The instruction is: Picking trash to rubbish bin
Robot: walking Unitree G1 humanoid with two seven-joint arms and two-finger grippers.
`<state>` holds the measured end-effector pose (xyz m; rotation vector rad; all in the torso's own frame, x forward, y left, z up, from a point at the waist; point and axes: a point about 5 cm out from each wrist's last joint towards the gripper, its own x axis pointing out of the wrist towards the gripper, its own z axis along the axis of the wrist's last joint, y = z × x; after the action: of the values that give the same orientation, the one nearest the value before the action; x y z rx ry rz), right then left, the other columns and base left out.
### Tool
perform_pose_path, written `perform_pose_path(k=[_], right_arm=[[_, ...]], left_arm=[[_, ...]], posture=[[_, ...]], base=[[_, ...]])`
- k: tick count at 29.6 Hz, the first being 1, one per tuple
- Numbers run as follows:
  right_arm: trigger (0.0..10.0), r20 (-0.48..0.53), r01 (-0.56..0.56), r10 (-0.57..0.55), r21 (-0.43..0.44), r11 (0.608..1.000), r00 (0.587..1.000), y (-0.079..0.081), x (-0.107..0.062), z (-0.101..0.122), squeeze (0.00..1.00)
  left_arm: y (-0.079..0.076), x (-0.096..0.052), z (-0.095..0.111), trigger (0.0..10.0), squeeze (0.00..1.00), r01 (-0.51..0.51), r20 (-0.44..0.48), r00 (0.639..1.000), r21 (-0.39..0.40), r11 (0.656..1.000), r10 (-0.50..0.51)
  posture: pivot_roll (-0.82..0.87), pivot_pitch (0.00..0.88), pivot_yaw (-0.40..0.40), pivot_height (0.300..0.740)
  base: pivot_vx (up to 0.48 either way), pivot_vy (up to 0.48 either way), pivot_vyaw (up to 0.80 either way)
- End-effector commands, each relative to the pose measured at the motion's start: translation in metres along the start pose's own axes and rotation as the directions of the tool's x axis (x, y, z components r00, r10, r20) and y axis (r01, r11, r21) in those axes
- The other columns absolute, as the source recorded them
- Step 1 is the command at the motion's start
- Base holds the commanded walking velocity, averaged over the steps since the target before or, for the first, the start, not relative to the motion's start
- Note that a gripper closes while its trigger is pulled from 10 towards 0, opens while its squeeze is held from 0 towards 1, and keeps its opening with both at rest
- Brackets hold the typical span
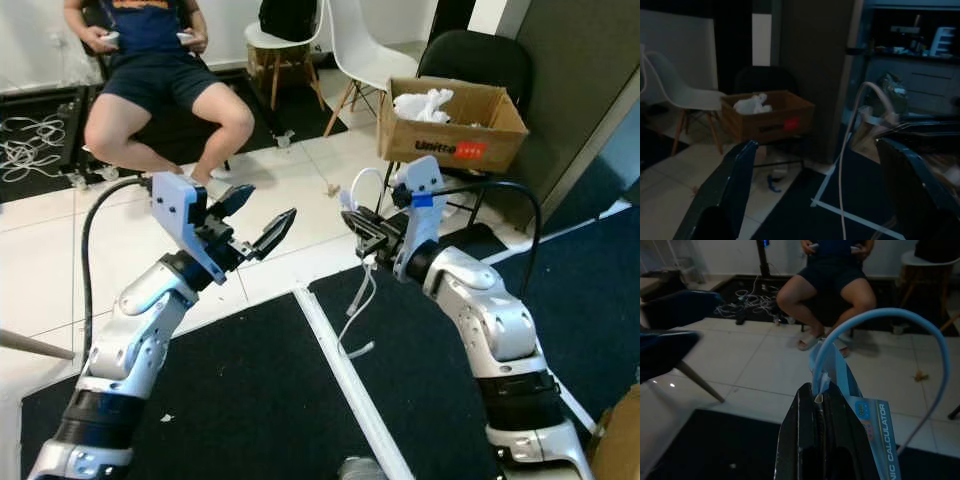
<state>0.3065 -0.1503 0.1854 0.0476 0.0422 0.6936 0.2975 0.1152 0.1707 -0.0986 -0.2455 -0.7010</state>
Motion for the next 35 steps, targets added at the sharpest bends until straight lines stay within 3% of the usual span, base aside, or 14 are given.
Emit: perform_pose_path(k=[1, 18, 35], right_arm=[[10.0, 0.014, -0.019, 0.019, -0.009, 1.000, 1.000, 0.0035, 0.0033, 0.0038, 0.00], [10.0, 0.003, -0.010, 0.010, -0.006, 1.000, 1.000, 0.0014, 0.0040, 0.0035, 0.00], [10.0, 0.007, -0.006, 0.006, -0.019, 1.000, 1.000, 0.0008, 0.0031, 0.0041, 0.00]], left_arm=[[0.0041, -0.0037, 0.0001, 10.0, 0.00, -0.010, -0.009, 1.000, 0.008, 1.000, 0.010], [0.0036, -0.0030, 0.0014, 10.0, 0.00, -0.003, -0.005, 1.000, 0.013, 1.000, 0.003], [0.0030, -0.0027, 0.0021, 10.0, 0.00, 0.002, -0.002, 1.000, 0.016, 1.000, -0.002]], posture=[[-0.04, 0.000, -0.022, 0.740], [-0.04, 0.000, -0.022, 0.740], [-0.04, 0.000, -0.023, 0.740]], base=[[0.480, 0.000, -0.47], [0.480, 0.000, -0.78], [0.480, 0.000, 0.00]])
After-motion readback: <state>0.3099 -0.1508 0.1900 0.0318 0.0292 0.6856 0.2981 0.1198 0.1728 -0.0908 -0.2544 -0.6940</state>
